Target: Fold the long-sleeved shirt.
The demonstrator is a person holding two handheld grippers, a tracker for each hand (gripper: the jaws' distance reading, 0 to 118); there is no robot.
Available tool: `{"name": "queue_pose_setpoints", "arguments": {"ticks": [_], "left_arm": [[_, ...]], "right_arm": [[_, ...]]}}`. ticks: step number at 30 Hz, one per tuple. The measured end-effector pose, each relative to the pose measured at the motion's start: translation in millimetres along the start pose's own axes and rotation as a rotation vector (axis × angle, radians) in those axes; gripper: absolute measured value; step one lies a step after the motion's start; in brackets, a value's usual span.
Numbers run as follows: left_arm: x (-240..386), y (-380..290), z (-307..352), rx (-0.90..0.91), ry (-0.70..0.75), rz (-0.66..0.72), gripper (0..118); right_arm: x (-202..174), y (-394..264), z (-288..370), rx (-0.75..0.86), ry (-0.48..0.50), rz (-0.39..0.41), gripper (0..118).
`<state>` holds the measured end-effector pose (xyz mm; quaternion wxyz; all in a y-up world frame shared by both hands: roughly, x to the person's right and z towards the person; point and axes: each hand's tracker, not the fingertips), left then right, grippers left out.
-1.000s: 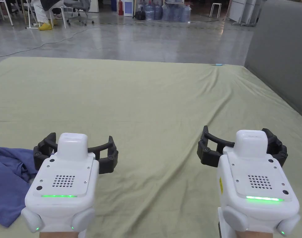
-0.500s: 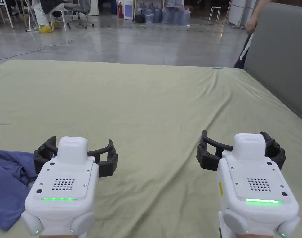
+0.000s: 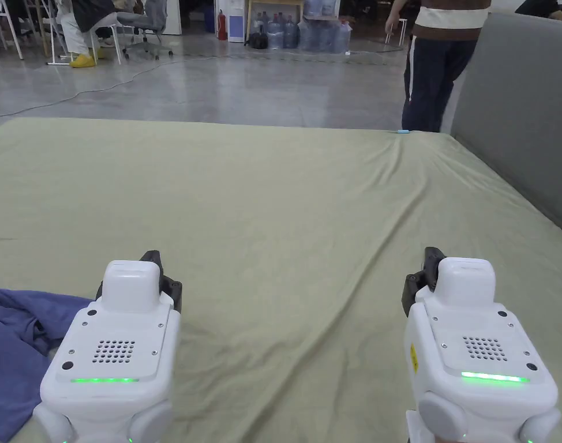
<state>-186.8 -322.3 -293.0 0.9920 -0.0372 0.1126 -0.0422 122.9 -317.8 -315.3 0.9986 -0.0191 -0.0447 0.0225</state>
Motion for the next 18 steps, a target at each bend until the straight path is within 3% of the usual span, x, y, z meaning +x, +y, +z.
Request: {"name": "queue_pose_setpoints", "arguments": {"ticks": [6, 18], "left_arm": [[-24, 8, 7, 0.007, 0.044, 0.030, 0], [-170, 16, 66, -0.013, 0.460, 0.028, 0]], "right_arm": [[-26, 7, -3, 0.026, 0.052, 0.000, 0], [-197, 22, 15, 0.046, 0.497, -0.055, 0]]}}
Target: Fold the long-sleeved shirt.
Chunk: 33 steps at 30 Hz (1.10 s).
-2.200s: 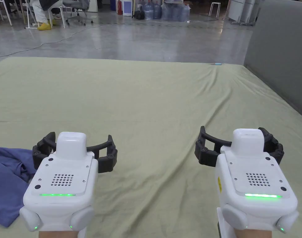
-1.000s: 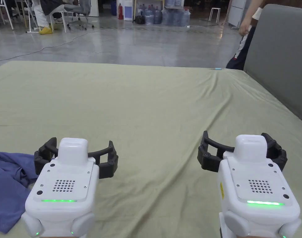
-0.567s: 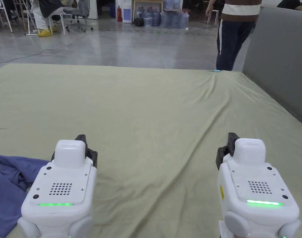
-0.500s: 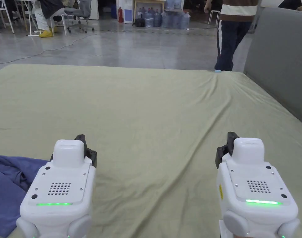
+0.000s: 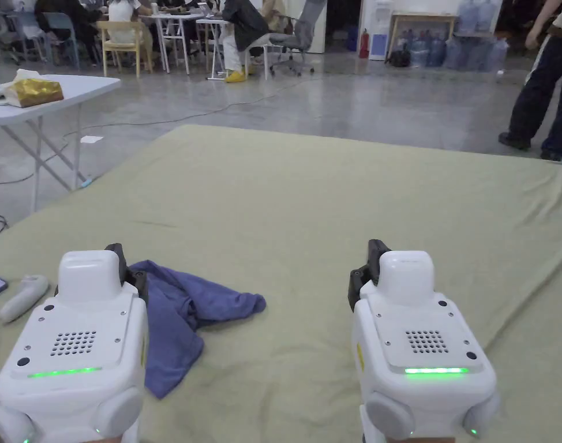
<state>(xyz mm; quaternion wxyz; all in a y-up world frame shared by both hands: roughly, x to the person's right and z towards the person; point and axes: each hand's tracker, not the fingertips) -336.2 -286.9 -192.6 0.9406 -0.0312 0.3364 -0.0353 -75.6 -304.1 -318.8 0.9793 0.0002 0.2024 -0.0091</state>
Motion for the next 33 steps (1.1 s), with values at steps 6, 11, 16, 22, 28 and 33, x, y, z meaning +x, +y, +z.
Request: {"name": "queue_pose_setpoints", "arguments": {"ticks": [6, 11, 16, 22, 28, 33], "left_arm": [[-19, -4, -14, -0.050, -0.005, 0.017, 0], [-12, -6, -50, -0.152, -0.120, 0.062, 2], [5, -28, -125, -0.387, -0.223, 0.051, 118], [30, -116, -229, -0.802, -0.208, 0.000, 115], [43, -171, -274, -0.950, -0.152, -0.059, 68], [44, -132, -265, -0.882, -0.169, -0.047, 15]], "right_arm": [[-25, 2, -9, -0.013, 0.069, 0.024, 0], [-22, -1, -11, -0.024, 0.079, 0.025, 0], [-17, -13, -16, -0.050, 0.071, 0.018, 0], [-17, -33, -33, -0.111, 0.059, 0.018, 0], [-9, -51, -50, -0.175, 0.049, 0.056, 0], [-4, -61, -59, -0.205, 0.037, 0.044, 0]]}}
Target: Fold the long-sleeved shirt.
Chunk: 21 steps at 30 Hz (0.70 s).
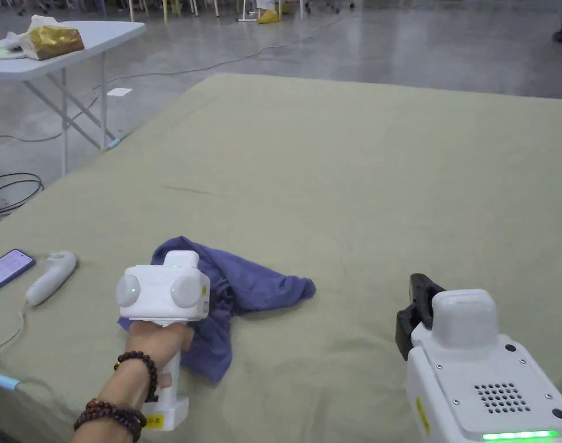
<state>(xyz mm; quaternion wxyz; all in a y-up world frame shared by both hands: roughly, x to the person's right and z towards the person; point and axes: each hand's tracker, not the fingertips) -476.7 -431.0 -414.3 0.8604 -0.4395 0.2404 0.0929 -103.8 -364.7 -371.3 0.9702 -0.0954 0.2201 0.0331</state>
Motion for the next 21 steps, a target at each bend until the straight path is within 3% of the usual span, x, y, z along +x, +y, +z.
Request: {"name": "queue_pose_setpoints", "arguments": {"ticks": [4, 9, 16, 21], "left_arm": [[26, 13, 54, 0.084, -0.129, -0.043, 15], [121, 20, 119, 0.183, -0.364, -0.156, 15], [312, -3, 112, 0.096, -0.652, -0.311, 15], [441, -55, 99, -0.088, -0.831, -0.323, 15]], "right_arm": [[13, -1, 6, 0.003, -0.026, -0.013, 0], [53, 6, 21, 0.019, -0.128, -0.010, 0], [148, 14, 67, 0.041, -0.373, -0.035, 0], [205, 9, 102, 0.032, -0.522, -0.046, 0]]}}
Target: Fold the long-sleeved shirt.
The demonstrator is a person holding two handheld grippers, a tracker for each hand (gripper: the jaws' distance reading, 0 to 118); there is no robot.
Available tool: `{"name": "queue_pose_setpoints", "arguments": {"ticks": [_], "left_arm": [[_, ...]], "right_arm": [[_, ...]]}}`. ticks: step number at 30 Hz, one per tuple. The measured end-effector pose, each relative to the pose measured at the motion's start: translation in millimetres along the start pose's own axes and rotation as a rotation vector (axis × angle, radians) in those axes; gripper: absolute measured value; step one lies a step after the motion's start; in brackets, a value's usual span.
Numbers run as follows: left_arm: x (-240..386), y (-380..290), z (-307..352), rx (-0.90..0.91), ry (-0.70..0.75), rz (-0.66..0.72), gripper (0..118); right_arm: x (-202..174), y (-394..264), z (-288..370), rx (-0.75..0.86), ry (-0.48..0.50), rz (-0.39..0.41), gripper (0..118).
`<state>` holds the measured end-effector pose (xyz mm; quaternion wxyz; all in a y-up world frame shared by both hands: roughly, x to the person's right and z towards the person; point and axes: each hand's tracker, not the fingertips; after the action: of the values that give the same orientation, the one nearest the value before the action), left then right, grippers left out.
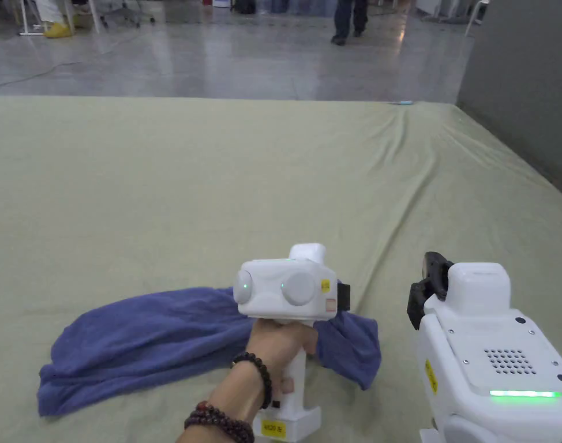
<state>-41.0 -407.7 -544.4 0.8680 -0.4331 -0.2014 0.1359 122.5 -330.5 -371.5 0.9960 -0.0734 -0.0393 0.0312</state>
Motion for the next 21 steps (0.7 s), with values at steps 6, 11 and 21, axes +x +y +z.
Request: {"name": "queue_pose_setpoints", "arguments": {"ticks": [6, 11, 21], "left_arm": [[26, -30, -27, 0.020, -0.015, -0.012, 109], [-10, -18, 69, 0.215, 0.049, -0.031, 112], [-85, -142, 230, 0.504, 0.460, -0.020, 14]], "right_arm": [[33, -4, 1, -0.029, -0.076, -0.017, 0], [28, -7, 4, -0.027, -0.026, -0.030, 0], [-14, -9, 31, -0.064, 0.074, -0.069, 0]]}}
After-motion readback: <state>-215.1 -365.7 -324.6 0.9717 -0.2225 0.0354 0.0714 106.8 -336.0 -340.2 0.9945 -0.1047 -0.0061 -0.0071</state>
